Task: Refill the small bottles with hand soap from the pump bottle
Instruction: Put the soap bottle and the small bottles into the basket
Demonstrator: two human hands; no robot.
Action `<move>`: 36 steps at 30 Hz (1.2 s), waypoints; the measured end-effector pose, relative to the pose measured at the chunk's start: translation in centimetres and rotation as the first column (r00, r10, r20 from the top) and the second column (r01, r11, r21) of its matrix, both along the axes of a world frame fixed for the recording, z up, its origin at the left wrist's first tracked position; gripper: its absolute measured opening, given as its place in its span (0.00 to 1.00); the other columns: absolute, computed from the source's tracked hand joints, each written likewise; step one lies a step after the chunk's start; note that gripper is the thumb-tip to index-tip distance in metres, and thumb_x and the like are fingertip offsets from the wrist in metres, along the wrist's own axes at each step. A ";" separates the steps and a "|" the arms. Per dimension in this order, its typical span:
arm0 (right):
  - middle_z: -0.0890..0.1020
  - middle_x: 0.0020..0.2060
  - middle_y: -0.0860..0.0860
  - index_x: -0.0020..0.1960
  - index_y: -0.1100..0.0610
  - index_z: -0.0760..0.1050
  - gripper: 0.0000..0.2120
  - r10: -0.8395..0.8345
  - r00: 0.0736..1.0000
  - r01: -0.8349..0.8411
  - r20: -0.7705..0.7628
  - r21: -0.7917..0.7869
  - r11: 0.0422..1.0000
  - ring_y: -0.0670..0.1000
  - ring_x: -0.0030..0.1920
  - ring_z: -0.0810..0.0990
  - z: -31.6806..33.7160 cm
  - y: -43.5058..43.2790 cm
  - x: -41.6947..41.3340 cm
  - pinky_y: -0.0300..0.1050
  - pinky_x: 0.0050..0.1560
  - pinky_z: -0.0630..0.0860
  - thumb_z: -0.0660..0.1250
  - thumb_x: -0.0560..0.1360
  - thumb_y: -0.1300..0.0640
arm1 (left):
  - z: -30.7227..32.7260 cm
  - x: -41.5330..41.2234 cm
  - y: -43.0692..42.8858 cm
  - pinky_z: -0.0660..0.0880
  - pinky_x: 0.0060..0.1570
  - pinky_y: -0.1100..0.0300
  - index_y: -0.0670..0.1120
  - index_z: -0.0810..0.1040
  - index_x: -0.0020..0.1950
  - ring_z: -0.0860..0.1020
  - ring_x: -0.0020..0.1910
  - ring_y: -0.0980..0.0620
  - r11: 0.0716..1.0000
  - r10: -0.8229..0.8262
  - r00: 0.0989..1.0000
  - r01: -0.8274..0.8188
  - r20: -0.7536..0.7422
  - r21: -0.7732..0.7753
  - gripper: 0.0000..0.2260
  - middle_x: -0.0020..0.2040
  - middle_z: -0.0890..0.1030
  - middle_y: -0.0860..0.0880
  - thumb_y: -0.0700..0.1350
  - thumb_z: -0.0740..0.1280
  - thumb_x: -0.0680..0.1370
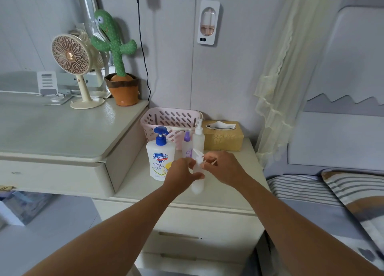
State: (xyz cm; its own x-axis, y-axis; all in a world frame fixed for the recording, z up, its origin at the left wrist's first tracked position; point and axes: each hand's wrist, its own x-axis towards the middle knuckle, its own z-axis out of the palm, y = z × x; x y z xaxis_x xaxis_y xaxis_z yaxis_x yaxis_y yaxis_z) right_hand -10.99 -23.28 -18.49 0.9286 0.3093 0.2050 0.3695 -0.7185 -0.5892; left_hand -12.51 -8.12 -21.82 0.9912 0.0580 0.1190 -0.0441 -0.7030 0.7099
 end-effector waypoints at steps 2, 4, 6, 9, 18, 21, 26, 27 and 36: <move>0.82 0.40 0.47 0.49 0.54 0.80 0.13 -0.029 1.000 0.029 -0.003 -0.002 1.000 0.46 0.39 0.79 0.3 0.2 -0.3 0.42 0.42 0.76 0.70 0.71 0.45 | 0.0 0.0 -0.1 0.72 0.47 0.62 0.47 0.80 0.54 0.78 0.49 0.52 1.000 -0.023 1.000 0.023 -0.002 0.005 0.19 0.50 0.81 0.51 0.51 0.77 0.67; 0.82 0.40 0.47 0.48 0.54 0.79 0.15 -0.075 0.997 0.075 0.003 -0.014 0.997 0.48 0.40 0.80 0.3 0.7 -0.4 0.44 0.43 0.77 0.71 0.69 0.43 | 0.3 -0.2 0.1 0.73 0.48 0.62 0.47 0.79 0.58 0.78 0.48 0.53 1.000 -0.028 1.000 0.028 0.004 0.002 0.21 0.52 0.82 0.52 0.51 0.77 0.67; 0.81 0.37 0.47 0.46 0.54 0.77 0.13 -0.107 0.994 0.107 0.020 -0.030 0.994 0.49 0.38 0.79 0.3 1.2 -0.5 0.43 0.40 0.76 0.72 0.70 0.45 | 0.8 -0.6 0.9 0.74 0.48 0.63 0.50 0.77 0.61 0.78 0.46 0.55 1.000 -0.007 0.999 0.008 0.040 -0.013 0.23 0.53 0.81 0.53 0.52 0.76 0.68; 0.78 0.33 0.47 0.41 0.52 0.74 0.11 -0.116 0.993 0.118 0.036 -0.045 0.992 0.49 0.34 0.77 0.4 1.9 -0.5 0.40 0.34 0.72 0.71 0.71 0.46 | 2.5 -1.8 2.1 0.77 0.44 0.64 0.54 0.77 0.57 0.78 0.41 0.58 0.999 0.030 0.982 -0.033 0.188 0.014 0.16 0.49 0.80 0.56 0.54 0.73 0.71; 0.78 0.36 0.48 0.43 0.52 0.74 0.09 -0.102 0.994 0.105 0.024 -0.159 0.982 0.51 0.38 0.78 0.9 5.5 -0.2 0.42 0.35 0.71 0.69 0.71 0.47 | 6.0 -1.7 7.4 0.69 0.35 0.68 0.56 0.71 0.54 0.73 0.40 0.60 0.964 0.264 0.875 -0.224 0.405 -0.143 0.13 0.50 0.74 0.53 0.48 0.71 0.73; 0.77 0.36 0.48 0.44 0.52 0.74 0.10 -0.090 0.995 0.095 0.037 -0.178 0.979 0.50 0.37 0.76 1.1 6.2 -0.2 0.38 0.30 0.64 0.70 0.71 0.47 | 6.7 -0.3 8.4 0.72 0.43 0.62 0.47 0.70 0.64 0.74 0.46 0.55 0.959 0.282 0.901 -0.270 0.329 -0.084 0.22 0.57 0.73 0.48 0.48 0.72 0.73; 0.70 0.31 0.43 0.38 0.49 0.68 0.12 -0.075 0.997 0.078 0.021 -0.197 0.977 0.46 0.34 0.72 1.4 6.4 -0.1 0.36 0.30 0.60 0.69 0.71 0.47 | 9.0 1.4 8.3 0.74 0.48 0.59 0.49 0.70 0.68 0.76 0.53 0.48 0.979 0.197 0.967 -0.204 0.160 0.027 0.26 0.63 0.70 0.46 0.50 0.73 0.72; 0.69 0.30 0.43 0.35 0.48 0.65 0.14 -0.078 0.997 0.080 0.021 -0.198 0.977 0.45 0.32 0.71 1.5 6.3 -0.1 0.36 0.30 0.59 0.69 0.71 0.48 | 9.3 1.6 8.2 0.73 0.47 0.61 0.49 0.73 0.66 0.76 0.51 0.49 0.985 0.157 0.978 -0.165 0.136 0.047 0.24 0.61 0.72 0.46 0.49 0.73 0.72; 0.70 0.29 0.44 0.38 0.52 0.68 0.09 -0.080 0.994 0.093 0.074 -0.194 0.977 0.45 0.31 0.70 1.2 5.7 -0.4 0.36 0.29 0.59 0.66 0.73 0.51 | 9.4 1.5 8.4 0.65 0.35 0.66 0.44 0.77 0.52 0.72 0.41 0.54 0.990 0.106 0.986 -0.116 0.132 0.074 0.09 0.45 0.74 0.50 0.40 0.71 0.73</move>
State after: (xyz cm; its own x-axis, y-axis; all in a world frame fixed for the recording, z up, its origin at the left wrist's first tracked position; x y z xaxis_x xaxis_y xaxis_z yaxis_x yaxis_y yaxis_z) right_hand -11.38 -17.60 -17.26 0.9401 0.2692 0.2091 0.3341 -0.8490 -0.4093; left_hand -11.00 0.24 -12.44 0.9556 0.1521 0.2523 -0.0486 -0.7634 0.6441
